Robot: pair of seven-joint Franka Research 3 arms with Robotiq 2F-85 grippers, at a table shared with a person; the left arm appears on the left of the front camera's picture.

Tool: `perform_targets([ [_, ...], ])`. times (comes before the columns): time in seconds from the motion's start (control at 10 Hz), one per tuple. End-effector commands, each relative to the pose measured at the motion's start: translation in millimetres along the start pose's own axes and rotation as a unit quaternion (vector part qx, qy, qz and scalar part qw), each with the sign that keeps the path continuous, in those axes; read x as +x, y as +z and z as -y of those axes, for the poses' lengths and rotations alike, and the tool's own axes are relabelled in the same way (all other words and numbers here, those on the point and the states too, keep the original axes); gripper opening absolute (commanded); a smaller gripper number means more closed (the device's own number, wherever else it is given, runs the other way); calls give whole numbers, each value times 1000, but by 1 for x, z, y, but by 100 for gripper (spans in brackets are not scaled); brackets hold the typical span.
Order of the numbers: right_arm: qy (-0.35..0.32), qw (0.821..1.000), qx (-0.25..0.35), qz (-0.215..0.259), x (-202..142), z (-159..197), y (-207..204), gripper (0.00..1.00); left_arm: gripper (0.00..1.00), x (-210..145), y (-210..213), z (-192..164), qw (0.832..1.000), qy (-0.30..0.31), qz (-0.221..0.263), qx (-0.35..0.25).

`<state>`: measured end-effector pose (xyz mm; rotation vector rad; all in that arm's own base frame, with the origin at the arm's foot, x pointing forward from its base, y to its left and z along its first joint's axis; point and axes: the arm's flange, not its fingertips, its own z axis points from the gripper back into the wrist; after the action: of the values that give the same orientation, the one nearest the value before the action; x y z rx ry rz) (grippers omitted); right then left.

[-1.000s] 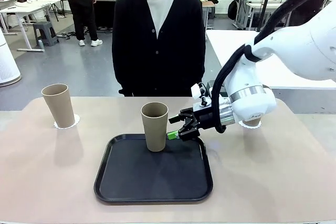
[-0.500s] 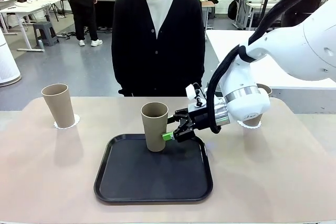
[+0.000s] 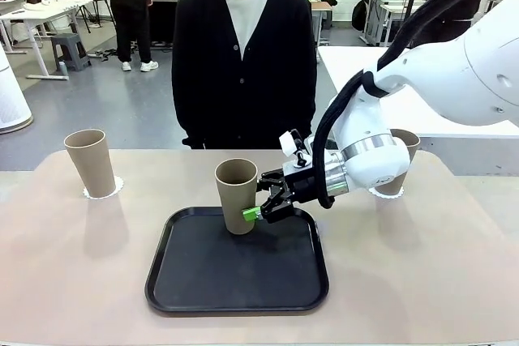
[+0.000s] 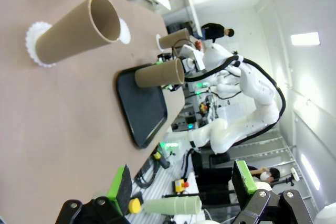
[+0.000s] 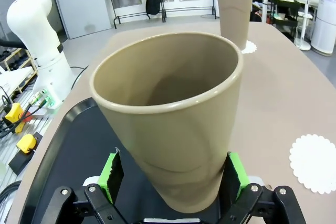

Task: Place coasters on the table and set cups on them.
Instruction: Take one Reusable plastic cup from the Flat Tray and place it on a coaster set by the human.

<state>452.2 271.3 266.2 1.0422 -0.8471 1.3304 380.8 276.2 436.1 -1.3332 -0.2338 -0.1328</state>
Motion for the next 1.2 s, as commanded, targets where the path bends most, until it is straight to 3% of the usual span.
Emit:
perform_targets([
  [0.0, 16, 1000, 11, -4, -2, 6, -8, 100, 100, 0, 2, 4, 1000, 1, 2, -3],
  [1.1, 10, 999, 29, 10, -1, 34, -38, 100, 100, 0, 2, 4, 1000, 1, 2, -3],
])
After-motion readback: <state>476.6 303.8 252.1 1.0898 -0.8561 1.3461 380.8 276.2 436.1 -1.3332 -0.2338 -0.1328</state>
